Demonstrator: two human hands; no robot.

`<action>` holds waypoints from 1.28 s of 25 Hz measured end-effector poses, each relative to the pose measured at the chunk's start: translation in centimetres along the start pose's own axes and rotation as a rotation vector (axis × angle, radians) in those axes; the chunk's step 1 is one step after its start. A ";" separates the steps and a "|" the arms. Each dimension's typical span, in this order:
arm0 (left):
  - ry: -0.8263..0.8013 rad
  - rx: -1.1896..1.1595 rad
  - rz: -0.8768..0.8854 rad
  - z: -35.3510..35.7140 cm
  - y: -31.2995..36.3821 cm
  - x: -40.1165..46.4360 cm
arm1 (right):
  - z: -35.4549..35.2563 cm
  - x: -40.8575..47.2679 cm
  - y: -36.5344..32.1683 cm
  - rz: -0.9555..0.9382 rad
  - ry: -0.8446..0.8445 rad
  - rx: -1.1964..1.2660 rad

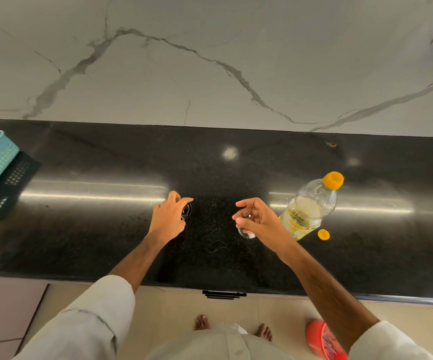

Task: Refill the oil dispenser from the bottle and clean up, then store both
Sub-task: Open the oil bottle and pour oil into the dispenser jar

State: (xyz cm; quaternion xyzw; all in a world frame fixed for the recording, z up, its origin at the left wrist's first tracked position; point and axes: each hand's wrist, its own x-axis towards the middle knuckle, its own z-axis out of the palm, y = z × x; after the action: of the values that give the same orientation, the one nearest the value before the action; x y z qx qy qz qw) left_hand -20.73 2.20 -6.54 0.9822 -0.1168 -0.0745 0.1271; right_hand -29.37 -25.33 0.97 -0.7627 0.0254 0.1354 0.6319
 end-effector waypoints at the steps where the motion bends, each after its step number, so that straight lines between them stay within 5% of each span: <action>1: -0.001 -0.012 -0.001 0.1 0.0 -0.1 | -0.1 -0.1 0.0 0.000 0.004 0.003; 9: 0.007 0.064 -0.029 -0.5 1.1 -1.5 | -0.7 -1.7 1.0 -0.006 0.047 0.058; 12: 0.116 0.032 0.118 -0.4 3.4 -3.2 | -1.1 -2.7 1.8 0.001 0.072 0.050; 16: 0.043 -0.140 0.325 -0.1 6.8 -2.9 | -2.6 -4.6 3.5 0.025 0.127 0.023; 20: 0.314 -0.387 -0.073 -0.5 3.4 -3.6 | -3.9 -6.5 5.0 0.064 0.179 0.044; 22: 0.301 -0.438 -0.233 0.1 0.6 -4.7 | -3.8 -7.2 6.0 0.092 0.180 0.066; 27: 0.098 -0.454 -0.254 1.4 -3.0 -6.1 | -1.9 -6.6 7.3 0.125 0.102 0.049; 32: 0.116 -0.484 -0.252 1.7 -3.1 -6.5 | -0.8 -4.7 7.0 0.125 0.033 0.017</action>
State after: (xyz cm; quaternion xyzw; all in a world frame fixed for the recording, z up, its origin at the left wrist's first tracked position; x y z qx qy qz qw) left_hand -26.66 6.31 -8.26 0.9327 0.0351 -0.0590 0.3541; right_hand -35.26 -28.09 -4.45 -0.7564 0.0846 0.1617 0.6281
